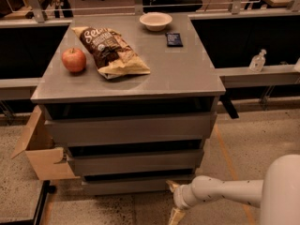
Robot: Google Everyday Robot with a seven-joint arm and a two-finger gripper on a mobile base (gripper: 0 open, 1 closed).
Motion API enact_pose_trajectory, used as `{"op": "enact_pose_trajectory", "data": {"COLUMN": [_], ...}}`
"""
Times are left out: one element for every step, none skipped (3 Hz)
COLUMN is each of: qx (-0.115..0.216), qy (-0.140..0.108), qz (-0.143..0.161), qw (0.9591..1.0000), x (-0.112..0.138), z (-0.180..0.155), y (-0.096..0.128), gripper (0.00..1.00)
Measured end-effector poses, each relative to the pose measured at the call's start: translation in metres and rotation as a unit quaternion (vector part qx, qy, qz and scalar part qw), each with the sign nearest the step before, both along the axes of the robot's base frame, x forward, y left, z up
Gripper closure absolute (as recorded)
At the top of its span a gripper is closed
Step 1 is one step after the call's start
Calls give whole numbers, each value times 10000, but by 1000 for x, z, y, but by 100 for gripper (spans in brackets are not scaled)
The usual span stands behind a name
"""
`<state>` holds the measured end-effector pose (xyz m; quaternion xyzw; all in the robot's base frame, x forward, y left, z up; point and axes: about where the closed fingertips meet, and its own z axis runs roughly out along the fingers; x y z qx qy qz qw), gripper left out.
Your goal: Open bottom drawer
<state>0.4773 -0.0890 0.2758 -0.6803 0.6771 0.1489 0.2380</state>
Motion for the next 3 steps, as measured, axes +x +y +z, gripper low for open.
{"op": "enact_pose_trajectory", "data": {"qx": [35, 72, 93], "qy": [-44, -69, -175], "qz": [20, 30, 33], "qw": [10000, 9999, 9998], "x": [7, 20, 32], "z": [-9, -26, -41], "y": [-1, -8, -16], "gripper": [0, 0, 0]}}
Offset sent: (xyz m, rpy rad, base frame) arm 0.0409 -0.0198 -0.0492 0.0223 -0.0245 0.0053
